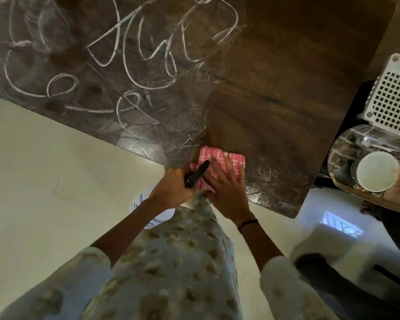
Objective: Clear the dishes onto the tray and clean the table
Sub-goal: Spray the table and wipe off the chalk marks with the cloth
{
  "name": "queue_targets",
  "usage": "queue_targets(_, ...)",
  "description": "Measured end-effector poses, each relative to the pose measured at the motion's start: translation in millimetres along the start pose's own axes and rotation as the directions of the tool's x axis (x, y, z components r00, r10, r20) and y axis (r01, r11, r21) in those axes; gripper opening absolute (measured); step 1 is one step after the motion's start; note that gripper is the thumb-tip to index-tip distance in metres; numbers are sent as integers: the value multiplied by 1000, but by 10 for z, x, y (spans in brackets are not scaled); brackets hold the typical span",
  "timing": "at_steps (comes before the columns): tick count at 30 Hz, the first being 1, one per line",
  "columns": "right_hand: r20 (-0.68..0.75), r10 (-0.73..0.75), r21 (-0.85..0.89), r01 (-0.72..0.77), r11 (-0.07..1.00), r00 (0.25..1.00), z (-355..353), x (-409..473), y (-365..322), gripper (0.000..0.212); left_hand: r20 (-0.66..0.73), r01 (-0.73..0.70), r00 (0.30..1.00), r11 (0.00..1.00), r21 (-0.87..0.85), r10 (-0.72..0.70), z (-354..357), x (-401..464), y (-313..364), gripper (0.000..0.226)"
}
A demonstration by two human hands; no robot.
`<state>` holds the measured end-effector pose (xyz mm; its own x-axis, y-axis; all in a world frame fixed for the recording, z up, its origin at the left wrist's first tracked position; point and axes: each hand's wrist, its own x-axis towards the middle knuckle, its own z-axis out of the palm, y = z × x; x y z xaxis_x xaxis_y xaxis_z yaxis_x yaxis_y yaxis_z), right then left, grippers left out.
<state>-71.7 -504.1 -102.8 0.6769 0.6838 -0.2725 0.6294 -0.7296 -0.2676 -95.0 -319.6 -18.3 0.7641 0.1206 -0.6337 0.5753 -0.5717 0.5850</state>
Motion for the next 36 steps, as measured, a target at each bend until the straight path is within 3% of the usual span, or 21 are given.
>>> queue_targets(3, 13, 21, -70, -20, 997, 1000, -53, -228, 363, 58, -2, -24, 1000, 999, 49, 24, -60, 23, -49, 41)
queue_targets(6, -49, 203, -49, -206, 977, 978, -191, -14, 476, 56, -14, 0, 1000, 1000, 17, 0, -112, 25, -91, 22)
queue_targets(9, -89, 359, -9, -362, 932, 929, -206, 407, 176, 57, -21, 3, 1000, 1000, -9, -3, -175, 29, -167, 21)
queue_targets(12, -45, 215, -29, -216, 976, 976, -115, 523, -207, 57, -35, 9, 999, 1000, -5, -9, -246, 2, -272, 16)
queue_targets(15, 15, 36, -65, -35, 997, 999, -37, 214, -230, 57, -19, 22, 1000, 998, 55, -21, -300, -30, -404, 38)
queue_targets(16, 22, 17, -80, -15, 997, 1000, -28, 104, -156, 58, 2, 33, 999, 997, 76, -33, -310, -40, -435, 36)
queue_targets(18, 19, 44, -97, -42, 994, 999, -61, -28, -8, 58, 26, 78, 996, 991, 106, -82, -331, -47, -475, 7)
queue_targets(24, -1, 174, -92, -173, 981, 985, -171, 101, 8, 63, 3, 145, 989, 985, 93, -146, -343, -27, -616, 36)
queue_targets(31, -6, 161, -82, -161, 984, 987, -160, 201, 39, 64, 23, 164, 986, 984, 76, -166, -456, -33, -723, 36)
queue_targets(36, -29, 236, -64, -237, 969, 971, -218, 669, -162, 58, -13, 187, 982, 982, 10, -187, -595, -8, -760, 37)
